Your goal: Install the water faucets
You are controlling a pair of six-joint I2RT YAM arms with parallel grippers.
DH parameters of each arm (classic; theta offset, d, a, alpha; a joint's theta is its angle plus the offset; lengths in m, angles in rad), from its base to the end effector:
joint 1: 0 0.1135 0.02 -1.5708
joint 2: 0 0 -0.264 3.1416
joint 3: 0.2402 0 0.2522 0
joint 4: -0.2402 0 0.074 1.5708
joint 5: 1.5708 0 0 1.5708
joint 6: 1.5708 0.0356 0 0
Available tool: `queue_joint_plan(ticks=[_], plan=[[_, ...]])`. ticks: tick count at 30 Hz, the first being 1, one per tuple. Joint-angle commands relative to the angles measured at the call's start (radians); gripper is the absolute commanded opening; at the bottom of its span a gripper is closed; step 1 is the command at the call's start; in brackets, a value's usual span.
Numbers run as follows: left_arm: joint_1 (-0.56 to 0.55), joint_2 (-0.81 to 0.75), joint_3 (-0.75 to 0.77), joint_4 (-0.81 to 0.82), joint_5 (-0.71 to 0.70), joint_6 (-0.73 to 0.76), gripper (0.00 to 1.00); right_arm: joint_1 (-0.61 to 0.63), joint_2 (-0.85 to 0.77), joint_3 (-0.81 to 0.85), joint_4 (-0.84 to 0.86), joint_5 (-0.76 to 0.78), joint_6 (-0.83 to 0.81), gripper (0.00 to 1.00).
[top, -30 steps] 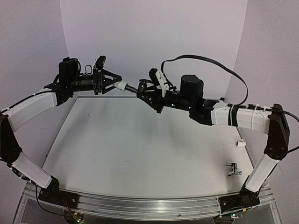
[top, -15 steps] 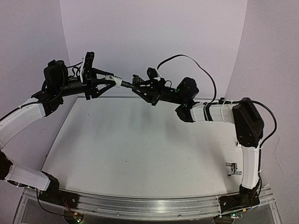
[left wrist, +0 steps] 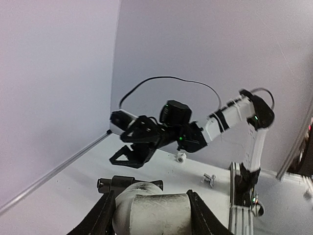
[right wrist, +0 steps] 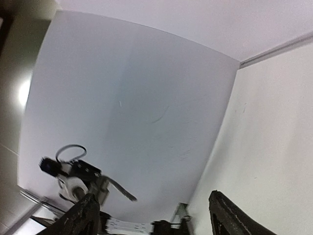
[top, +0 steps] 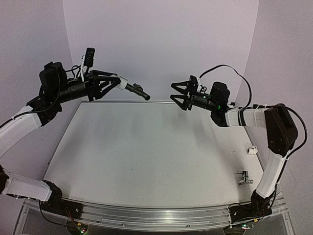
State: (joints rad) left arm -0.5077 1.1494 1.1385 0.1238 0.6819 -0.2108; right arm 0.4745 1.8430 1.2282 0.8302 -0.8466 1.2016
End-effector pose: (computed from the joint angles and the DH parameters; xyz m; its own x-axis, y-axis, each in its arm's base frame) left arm 0.2151 -0.1453 0.4232 -0.0972 -0.1318 -0.9865 0.9248 0.3542 -0.1385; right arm 0.3623 0.2161 0.2964 -0.8207 0.2731 -0.5018 -0.5214 0.0010 0.8533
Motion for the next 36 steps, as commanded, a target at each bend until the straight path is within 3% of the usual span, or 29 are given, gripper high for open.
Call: queue_joint_plan(ticks=[1,6,9,12,21,25,36], plan=[[0.018,-0.008,0.050,0.050,-0.212,-0.342,0.00,0.045,-0.129,0.064,-0.214,0.036,-0.605,0.83],[0.121,0.060,0.125,-0.105,-0.180,-0.530,0.00,0.149,-0.172,0.173,-0.486,0.211,-1.123,0.88],[0.195,0.133,0.176,-0.208,-0.095,-0.658,0.00,0.243,-0.169,0.189,-0.510,0.353,-1.396,0.89],[0.221,0.187,0.210,-0.226,0.011,-0.693,0.00,0.290,-0.151,0.187,-0.452,0.403,-1.531,0.93],[0.221,0.200,0.165,-0.165,0.115,-0.639,0.00,0.297,0.019,0.385,-0.509,0.301,-1.418,0.92],[0.219,0.198,0.150,-0.142,0.128,-0.651,0.00,0.297,0.085,0.442,-0.517,0.201,-1.321,0.77],[0.191,0.205,0.159,-0.088,0.164,-0.644,0.00,0.296,0.203,0.536,-0.473,0.121,-1.024,0.50]])
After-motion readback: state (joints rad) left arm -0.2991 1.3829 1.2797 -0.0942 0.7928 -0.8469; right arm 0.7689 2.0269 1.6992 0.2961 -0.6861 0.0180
